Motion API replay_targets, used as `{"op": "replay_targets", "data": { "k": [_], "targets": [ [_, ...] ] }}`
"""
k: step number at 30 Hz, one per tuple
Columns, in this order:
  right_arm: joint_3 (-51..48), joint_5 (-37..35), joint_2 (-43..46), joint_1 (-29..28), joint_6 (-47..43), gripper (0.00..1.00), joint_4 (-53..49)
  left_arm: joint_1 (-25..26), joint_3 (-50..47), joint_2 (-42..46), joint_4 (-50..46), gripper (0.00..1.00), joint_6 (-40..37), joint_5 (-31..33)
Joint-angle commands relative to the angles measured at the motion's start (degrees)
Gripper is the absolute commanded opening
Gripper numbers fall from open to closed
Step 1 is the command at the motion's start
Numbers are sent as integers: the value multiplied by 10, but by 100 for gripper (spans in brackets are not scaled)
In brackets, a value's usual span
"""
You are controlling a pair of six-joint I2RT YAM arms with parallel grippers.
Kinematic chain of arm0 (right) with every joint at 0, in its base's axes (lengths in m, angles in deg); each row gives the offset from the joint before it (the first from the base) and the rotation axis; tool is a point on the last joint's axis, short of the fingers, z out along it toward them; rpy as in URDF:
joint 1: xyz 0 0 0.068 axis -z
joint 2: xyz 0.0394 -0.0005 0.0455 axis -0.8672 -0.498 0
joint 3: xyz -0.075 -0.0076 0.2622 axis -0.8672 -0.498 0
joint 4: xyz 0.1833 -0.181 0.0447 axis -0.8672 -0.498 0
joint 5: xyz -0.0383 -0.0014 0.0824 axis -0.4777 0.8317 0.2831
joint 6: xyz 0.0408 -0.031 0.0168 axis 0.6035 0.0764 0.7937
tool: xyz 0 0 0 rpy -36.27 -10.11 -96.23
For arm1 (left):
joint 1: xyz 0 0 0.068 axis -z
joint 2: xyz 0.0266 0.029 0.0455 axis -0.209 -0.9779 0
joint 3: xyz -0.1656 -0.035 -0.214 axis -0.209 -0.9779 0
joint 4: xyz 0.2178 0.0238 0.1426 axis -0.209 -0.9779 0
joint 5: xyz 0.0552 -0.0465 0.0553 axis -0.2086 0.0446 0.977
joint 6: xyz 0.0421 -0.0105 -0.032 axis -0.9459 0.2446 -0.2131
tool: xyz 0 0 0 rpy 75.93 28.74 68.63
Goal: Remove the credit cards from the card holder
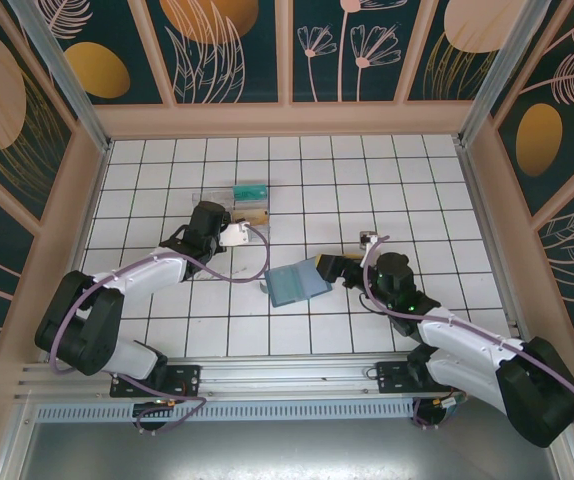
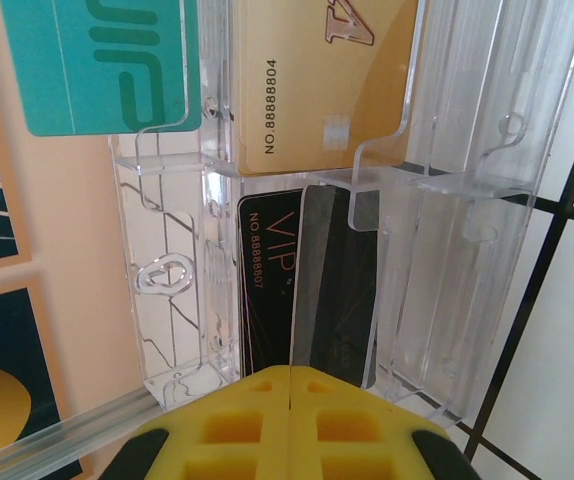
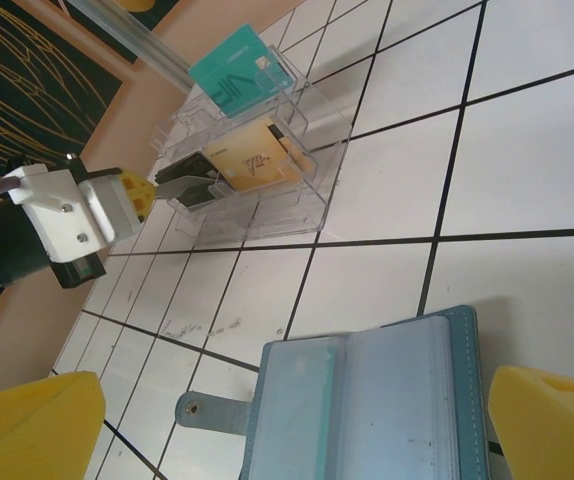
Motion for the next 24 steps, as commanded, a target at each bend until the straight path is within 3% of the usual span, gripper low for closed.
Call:
{"op": "replay_targets", "data": {
  "k": [1, 7, 11, 15, 16, 20, 24],
  "targets": [
    [17, 6, -6, -3, -1, 99, 11, -3, 15, 10, 5, 0, -7, -7],
    [21, 12, -15, -3, 0, 99, 11, -3, -3, 0, 24, 0, -12, -5],
    [21, 12, -14, -3, -1, 99, 10, -3, -6, -8, 45, 25, -14, 3],
    [21, 13, -12, -2, -1, 99, 10, -3, -1, -16, 56, 28, -13, 11],
    [21, 13, -11, -2, -1, 99, 9, -3, 0, -18, 58, 33, -14, 13],
    [21, 13, -8, -2, -2, 99, 7, -3, 2, -25, 55, 33, -18, 14],
    [21, 11, -8, -2, -2, 99, 6, -3, 4, -21, 26, 24, -11, 8]
  ]
}}
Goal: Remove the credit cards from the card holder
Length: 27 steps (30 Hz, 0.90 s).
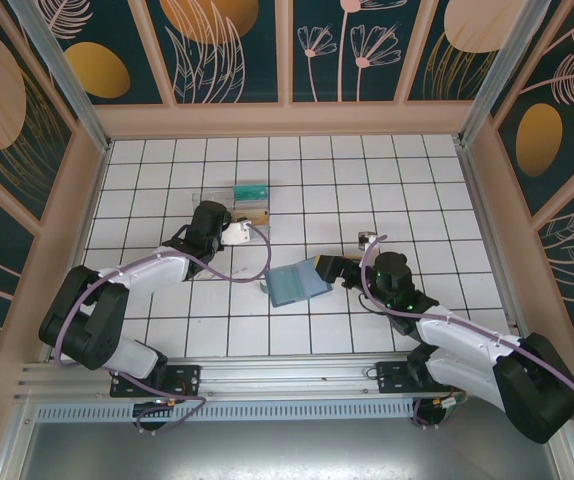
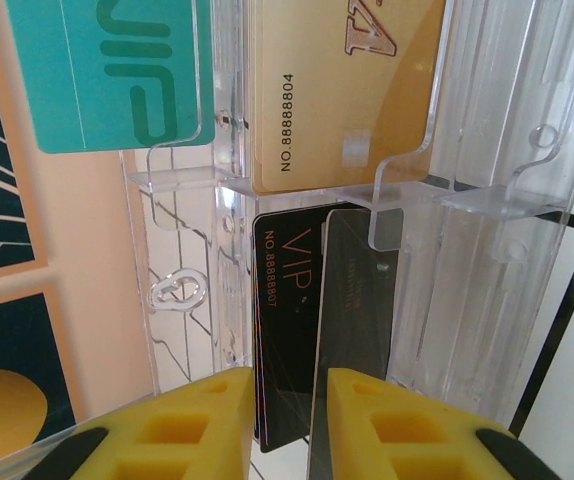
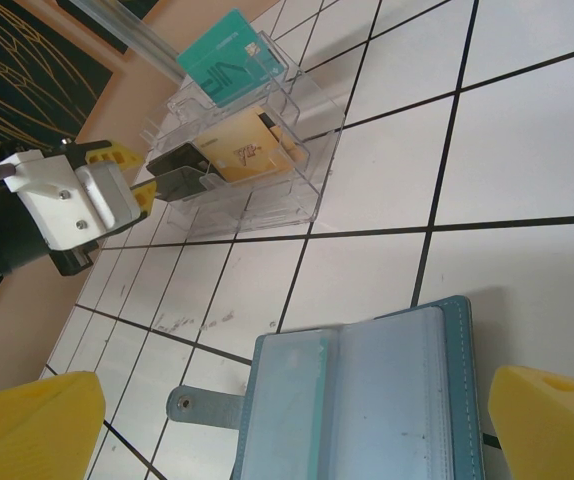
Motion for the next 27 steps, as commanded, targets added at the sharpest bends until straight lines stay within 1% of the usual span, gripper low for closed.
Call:
{"op": "replay_targets", "data": {
  "k": [1, 2, 5, 7, 9, 15, 22, 27],
  "targets": [
    [18, 8, 4, -2, -2, 99, 7, -3, 7, -1, -25, 20, 2, -3],
    [19, 8, 4, -2, -1, 99, 6, -3, 7, 1, -34, 20, 1, -4],
    [20, 9, 4, -3, -1, 99, 7, -3, 3, 8, -51, 24, 0, 1],
    [20, 8, 4, -2, -1, 99, 7, -3, 7, 12, -75, 25, -2, 3],
    [20, 9, 4, -3, -1, 99, 7, -3, 8, 17, -81, 22, 2, 6],
    [19, 13, 2, -2, 2, 99, 9, -3, 40, 21, -110, 23, 27, 28],
    [21, 16, 4, -2, 2, 99, 7, -1, 78, -7, -132, 18, 45, 42],
    [21, 14, 5, -2, 2, 99, 6, 7, 100, -32, -149, 21, 53, 43]
  ]
}}
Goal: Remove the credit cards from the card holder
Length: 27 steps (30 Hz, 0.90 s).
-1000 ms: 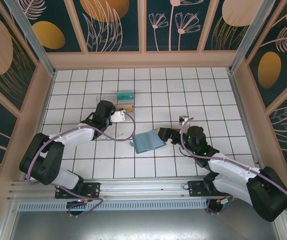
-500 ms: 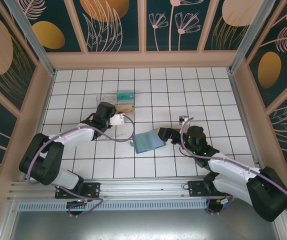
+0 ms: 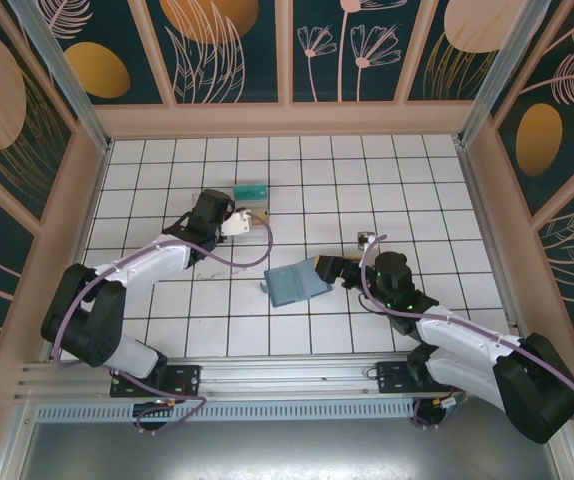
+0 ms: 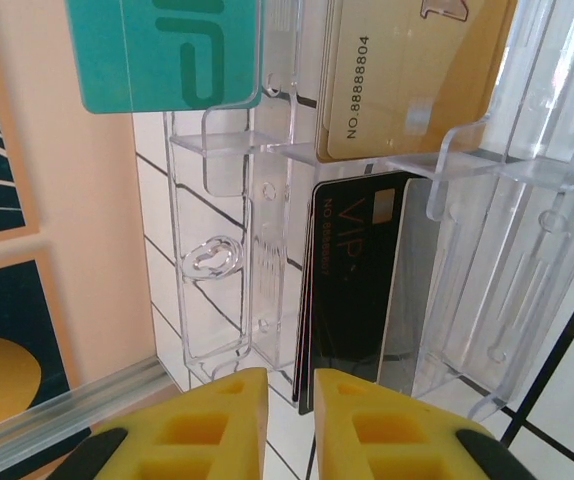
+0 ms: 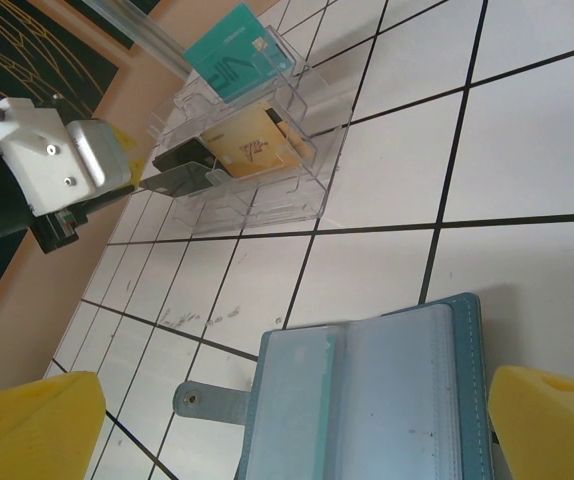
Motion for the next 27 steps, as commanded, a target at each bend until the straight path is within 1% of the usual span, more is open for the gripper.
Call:
{"op": "replay_targets", "data": {
  "k": [1, 8, 11, 13, 18, 21, 24, 26, 27],
  "targets": [
    [20, 6, 4, -3, 1, 99, 6, 8, 22, -22, -37, 21, 18, 7],
    [20, 3, 7, -3, 0, 99, 2, 15, 34, -44, -48, 22, 24, 6],
    [21, 3, 8, -3, 0, 99, 2, 15, 31, -49, -44, 20, 20, 9],
    [20, 3, 7, -3, 1, 99, 2, 15, 29, -52, -40, 15, 16, 13],
    [20, 2, 8, -3, 0, 99, 0, 15, 27, -59, -35, 14, 11, 17],
    [20, 2, 8, -3, 0, 99, 0, 15, 26, -57, -31, 6, 8, 19],
    [20, 1, 7, -2, 0, 99, 0, 15, 22, -48, -30, 3, 3, 20],
    [20, 1, 7, -2, 0, 99, 0, 15, 16, -40, -29, 3, 0, 20],
    [20, 1, 7, -3, 0, 99, 0, 15, 13, -36, -26, 0, -2, 20]
  ]
}}
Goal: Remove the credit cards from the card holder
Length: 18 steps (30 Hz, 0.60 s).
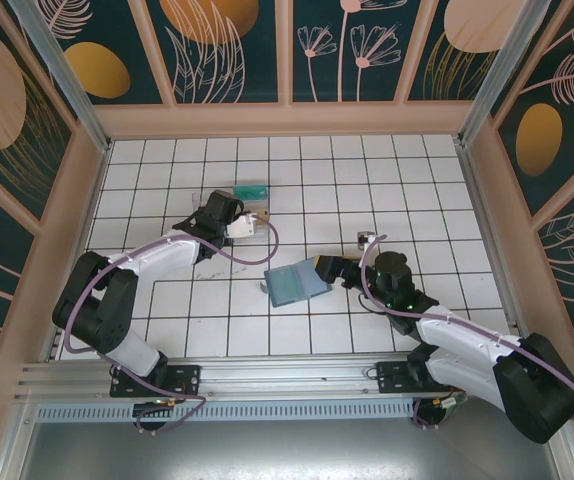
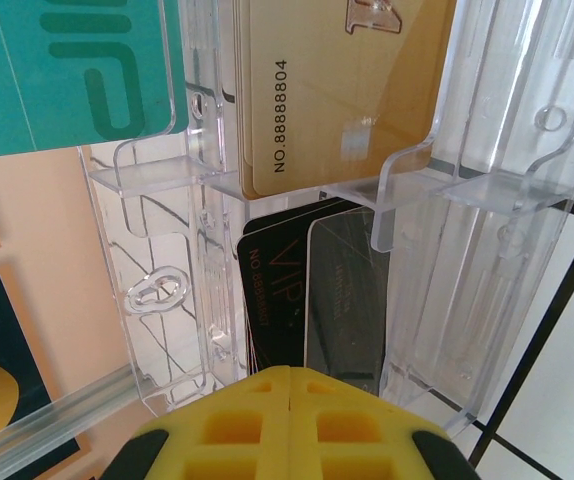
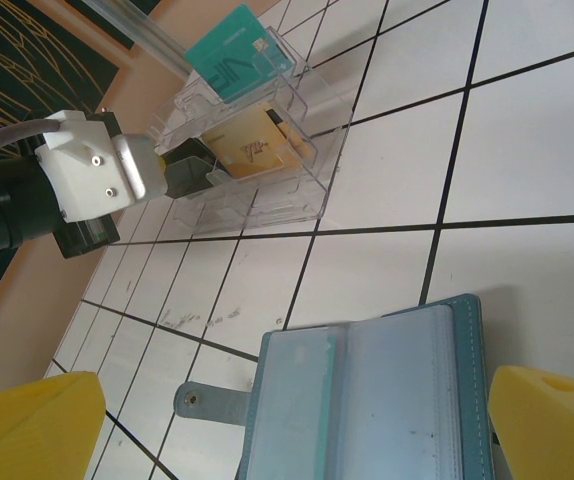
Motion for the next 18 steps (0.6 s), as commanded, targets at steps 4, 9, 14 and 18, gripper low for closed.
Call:
{"op": "replay_targets", "data": {
  "k": [4, 9, 14, 18],
  "targets": [
    [20, 2, 3, -3, 1, 99, 4, 1, -14, 25, 7, 0, -10, 4],
    [20, 2, 0, -3, 0, 99, 4, 1, -14, 45, 19, 0, -8, 1],
    [20, 3, -1, -2, 2, 99, 5, 1, -20, 53, 23, 0, -13, -3],
    [21, 3, -2, -2, 1, 99, 4, 1, -11, 60, 4, 2, -2, -13]
  ]
}}
